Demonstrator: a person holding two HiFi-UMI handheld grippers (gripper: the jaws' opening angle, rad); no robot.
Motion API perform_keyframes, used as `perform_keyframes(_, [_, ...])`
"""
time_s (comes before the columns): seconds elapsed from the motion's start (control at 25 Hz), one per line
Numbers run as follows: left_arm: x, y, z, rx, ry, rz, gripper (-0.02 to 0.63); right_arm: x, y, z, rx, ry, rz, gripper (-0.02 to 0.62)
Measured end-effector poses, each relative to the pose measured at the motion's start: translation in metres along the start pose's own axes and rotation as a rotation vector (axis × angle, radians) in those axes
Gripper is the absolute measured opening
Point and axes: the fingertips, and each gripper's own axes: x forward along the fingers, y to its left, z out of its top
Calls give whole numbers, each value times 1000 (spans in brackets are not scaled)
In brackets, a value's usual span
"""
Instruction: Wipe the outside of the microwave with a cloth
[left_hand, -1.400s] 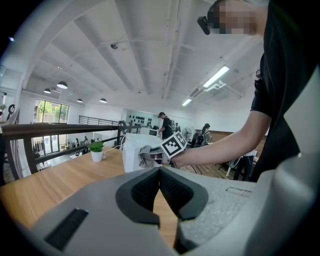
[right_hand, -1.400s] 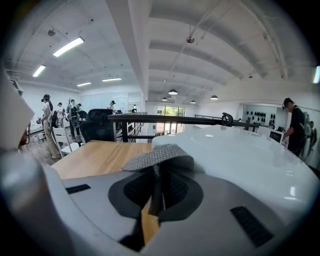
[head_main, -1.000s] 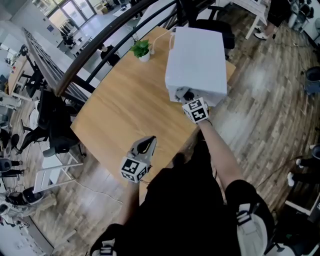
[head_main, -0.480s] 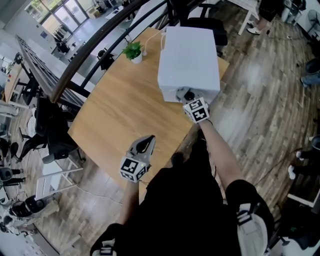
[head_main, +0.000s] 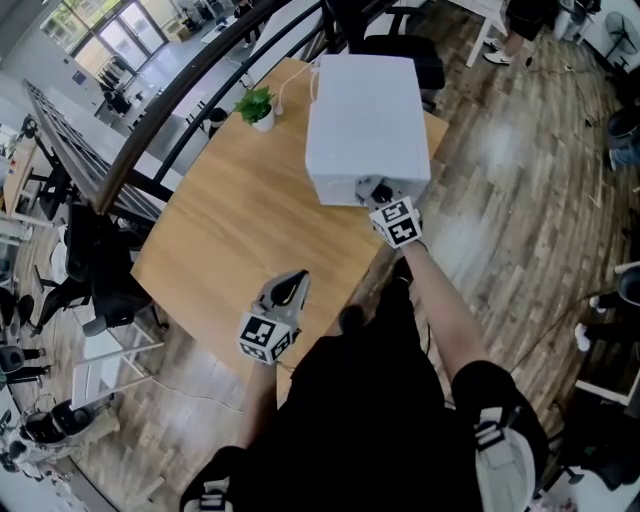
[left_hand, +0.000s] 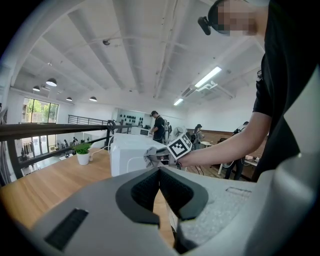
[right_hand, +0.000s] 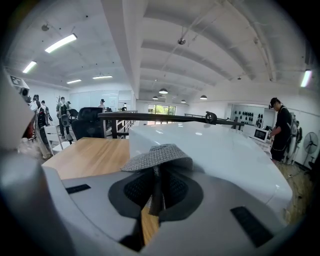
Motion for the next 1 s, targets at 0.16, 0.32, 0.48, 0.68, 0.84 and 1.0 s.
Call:
perform_keyframes(0.16, [5,-2,1,6,-3,-9,2,-8,-10,-6,21,2,-11,17])
perform_keyframes(0.32, [8,-3,3,6,-6,-11,2,-15,-18,-10,12,8,-20,18])
perform_keyframes(0.48, [10,-3,2,4,-7,-8,2,-23,-26,-14,2,13,-27,18])
perform_keyframes(0.68, [15,-3,2,5,-11,-9,2,-34,-38,-20,-12,18,-38,18])
perform_keyframes(0.84, [20,-6,3,-4,-4,-12,2,-43,-47,-24,-8,23,-49,18])
perform_keyframes(1.0, [24,-9,3,-1,-2,-18,2,-51,-55,-30,0,27,-63,18])
